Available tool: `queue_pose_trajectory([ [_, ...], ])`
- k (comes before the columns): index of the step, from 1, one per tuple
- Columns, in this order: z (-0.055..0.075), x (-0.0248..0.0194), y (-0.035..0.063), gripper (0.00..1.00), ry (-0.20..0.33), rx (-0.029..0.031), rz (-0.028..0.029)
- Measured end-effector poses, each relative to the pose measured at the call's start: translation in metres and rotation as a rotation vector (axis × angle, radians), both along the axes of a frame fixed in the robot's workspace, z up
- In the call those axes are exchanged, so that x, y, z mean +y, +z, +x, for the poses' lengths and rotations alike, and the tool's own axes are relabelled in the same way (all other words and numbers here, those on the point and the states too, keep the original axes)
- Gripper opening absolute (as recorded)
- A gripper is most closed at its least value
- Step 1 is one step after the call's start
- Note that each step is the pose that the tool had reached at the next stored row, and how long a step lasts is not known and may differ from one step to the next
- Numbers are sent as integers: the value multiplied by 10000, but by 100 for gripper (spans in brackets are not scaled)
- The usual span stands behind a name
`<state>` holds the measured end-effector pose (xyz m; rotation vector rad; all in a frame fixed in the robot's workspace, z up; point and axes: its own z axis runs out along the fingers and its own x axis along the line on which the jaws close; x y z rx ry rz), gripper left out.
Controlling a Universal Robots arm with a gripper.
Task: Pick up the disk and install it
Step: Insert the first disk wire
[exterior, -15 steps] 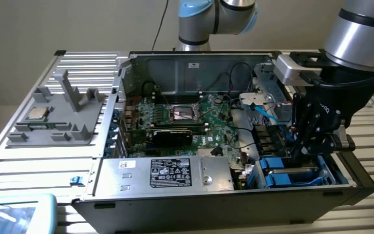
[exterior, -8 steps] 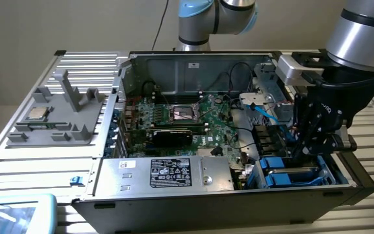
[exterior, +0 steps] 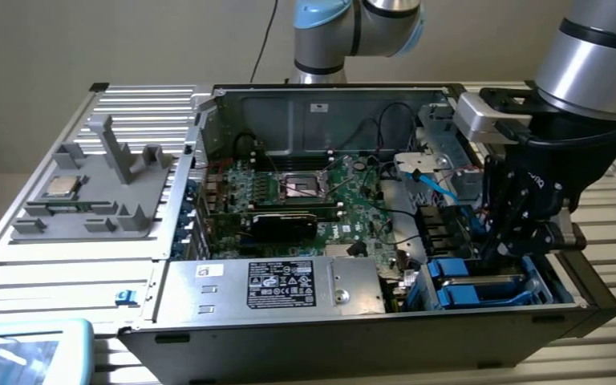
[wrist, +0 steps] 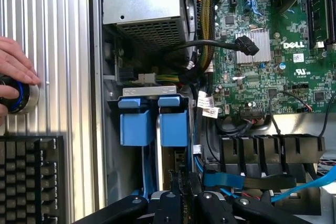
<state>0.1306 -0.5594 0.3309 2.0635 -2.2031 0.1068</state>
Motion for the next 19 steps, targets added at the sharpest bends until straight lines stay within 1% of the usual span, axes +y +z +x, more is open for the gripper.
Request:
queue_pose_trajectory([
  [5,1,1,-2,16,-7,-1,3],
  [7,2,1,39,16,-5,-5,19],
  [8,3,1,73,16,-3,-6,-10],
  [10,2,1,110,18,-5,-1,-36],
  [11,0,1,114,25,-7,-2,-53],
  [13,1,3,114,25,-7,-4,-91],
  [14,0,4,112,25,-7,-4,-100],
  [19,-1,4,88,25,-7,-4,-102],
])
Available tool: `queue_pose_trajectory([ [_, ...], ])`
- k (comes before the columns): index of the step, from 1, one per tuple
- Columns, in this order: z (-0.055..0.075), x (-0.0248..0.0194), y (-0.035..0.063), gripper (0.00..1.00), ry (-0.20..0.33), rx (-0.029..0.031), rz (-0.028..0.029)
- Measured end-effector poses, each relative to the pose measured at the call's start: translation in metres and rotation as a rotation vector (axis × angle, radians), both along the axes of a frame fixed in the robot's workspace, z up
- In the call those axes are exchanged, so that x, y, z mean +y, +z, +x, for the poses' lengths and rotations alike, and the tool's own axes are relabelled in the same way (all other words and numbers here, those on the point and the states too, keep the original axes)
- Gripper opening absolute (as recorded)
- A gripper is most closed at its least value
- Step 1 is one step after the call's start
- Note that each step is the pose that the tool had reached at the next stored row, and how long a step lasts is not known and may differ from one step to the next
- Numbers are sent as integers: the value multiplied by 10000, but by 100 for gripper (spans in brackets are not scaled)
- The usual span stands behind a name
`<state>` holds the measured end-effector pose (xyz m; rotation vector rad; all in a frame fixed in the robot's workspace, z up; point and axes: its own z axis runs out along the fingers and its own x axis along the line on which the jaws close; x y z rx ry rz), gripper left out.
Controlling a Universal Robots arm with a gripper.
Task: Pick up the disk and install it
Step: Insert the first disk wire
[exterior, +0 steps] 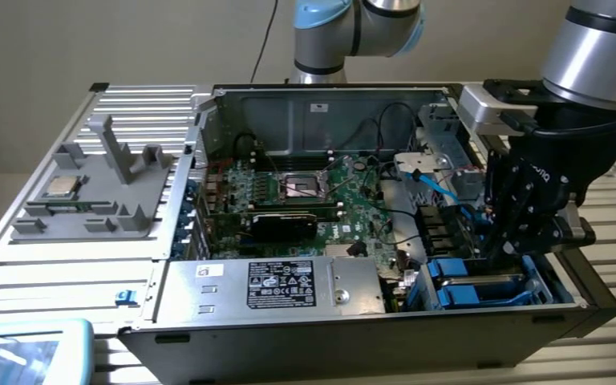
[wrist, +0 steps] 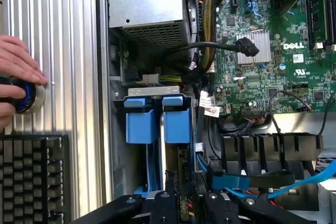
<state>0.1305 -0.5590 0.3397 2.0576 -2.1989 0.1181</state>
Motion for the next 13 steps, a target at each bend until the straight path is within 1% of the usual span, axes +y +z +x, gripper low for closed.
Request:
queue_pose_trajectory([
  [7,0,-5,-8,25,-6,0,7],
  [12,0,-7,-13,25,-17,0,1],
  [13,0,-7,-15,22,-20,0,2],
])
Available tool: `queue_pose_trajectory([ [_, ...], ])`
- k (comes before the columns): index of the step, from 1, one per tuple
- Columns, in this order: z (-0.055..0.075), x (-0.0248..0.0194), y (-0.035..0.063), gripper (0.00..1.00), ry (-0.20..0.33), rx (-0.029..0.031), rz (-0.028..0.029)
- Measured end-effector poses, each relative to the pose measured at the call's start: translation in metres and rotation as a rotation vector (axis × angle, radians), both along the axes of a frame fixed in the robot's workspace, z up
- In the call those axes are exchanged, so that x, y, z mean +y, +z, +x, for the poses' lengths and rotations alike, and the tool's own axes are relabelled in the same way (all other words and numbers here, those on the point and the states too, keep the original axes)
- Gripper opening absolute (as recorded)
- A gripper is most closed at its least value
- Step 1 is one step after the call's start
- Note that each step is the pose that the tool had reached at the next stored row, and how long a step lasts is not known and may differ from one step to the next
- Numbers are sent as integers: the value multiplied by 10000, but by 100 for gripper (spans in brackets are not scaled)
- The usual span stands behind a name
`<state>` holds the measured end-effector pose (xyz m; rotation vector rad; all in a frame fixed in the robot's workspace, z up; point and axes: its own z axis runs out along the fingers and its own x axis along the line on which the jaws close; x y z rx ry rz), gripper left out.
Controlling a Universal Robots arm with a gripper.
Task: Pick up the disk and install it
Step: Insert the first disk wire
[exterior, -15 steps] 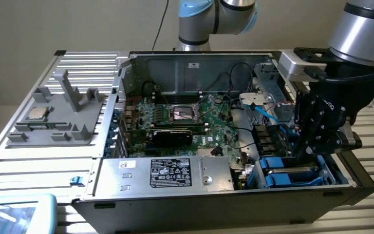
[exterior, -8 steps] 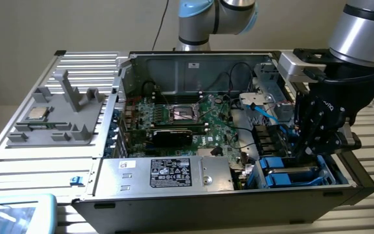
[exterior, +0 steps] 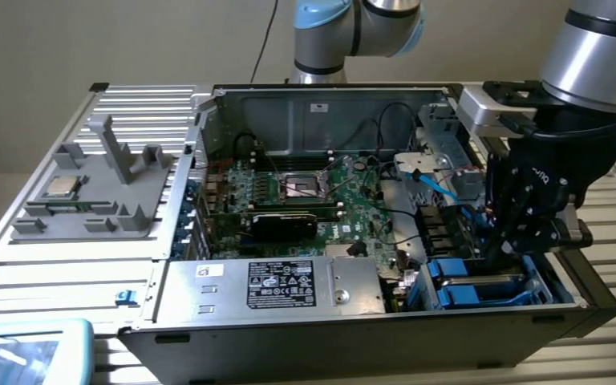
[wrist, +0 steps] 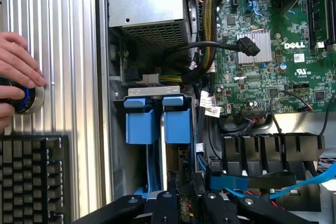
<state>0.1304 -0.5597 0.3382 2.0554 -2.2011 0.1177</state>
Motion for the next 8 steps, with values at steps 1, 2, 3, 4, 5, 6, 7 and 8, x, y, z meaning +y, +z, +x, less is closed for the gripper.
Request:
queue_pose_trajectory([
  [1,0,0,-1,16,-3,0,0],
  [2,0,0,-1,16,-6,1,-2],
  [3,0,0,-4,16,-10,1,-1],
  [4,0,0,-6,16,-13,1,-1],
  [5,0,-2,-9,16,-16,1,2],
  [6,0,-4,-11,16,-18,1,2],
  [7,0,-5,-13,16,-20,1,3],
  [8,1,-6,-15,16,-24,1,3],
])
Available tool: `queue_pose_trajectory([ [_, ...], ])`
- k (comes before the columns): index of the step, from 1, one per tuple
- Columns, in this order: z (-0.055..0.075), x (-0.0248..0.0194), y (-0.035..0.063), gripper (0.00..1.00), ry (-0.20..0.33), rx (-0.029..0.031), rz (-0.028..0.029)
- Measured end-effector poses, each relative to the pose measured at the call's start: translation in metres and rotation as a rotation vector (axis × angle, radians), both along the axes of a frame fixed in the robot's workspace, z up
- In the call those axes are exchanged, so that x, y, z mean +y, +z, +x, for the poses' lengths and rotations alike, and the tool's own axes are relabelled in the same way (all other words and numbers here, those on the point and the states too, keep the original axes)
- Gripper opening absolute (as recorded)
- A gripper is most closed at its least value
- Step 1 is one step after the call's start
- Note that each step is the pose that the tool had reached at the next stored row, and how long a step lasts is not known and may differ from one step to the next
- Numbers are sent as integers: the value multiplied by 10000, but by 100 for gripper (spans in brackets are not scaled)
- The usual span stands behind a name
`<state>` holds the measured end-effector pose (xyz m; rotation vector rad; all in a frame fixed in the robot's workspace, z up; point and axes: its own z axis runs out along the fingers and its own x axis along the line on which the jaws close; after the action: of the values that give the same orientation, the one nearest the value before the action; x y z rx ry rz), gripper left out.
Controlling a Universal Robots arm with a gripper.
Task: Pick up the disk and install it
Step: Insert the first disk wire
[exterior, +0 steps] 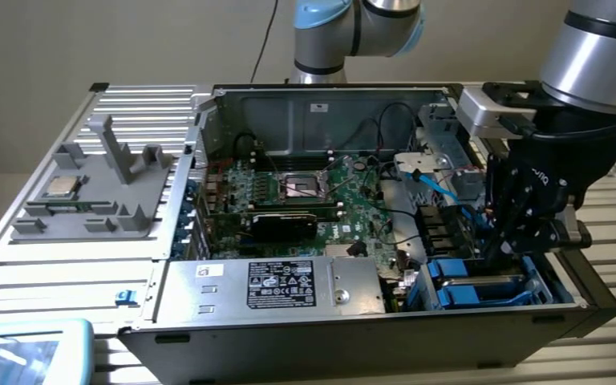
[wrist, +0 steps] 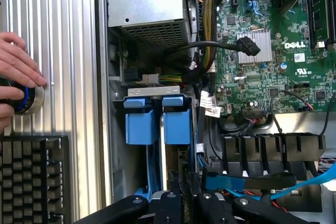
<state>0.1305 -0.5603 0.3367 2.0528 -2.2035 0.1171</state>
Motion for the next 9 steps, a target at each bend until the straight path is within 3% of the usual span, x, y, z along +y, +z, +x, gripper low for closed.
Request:
queue_pose_trajectory([
  [9,-21,-2,-32,16,-61,2,8],
])
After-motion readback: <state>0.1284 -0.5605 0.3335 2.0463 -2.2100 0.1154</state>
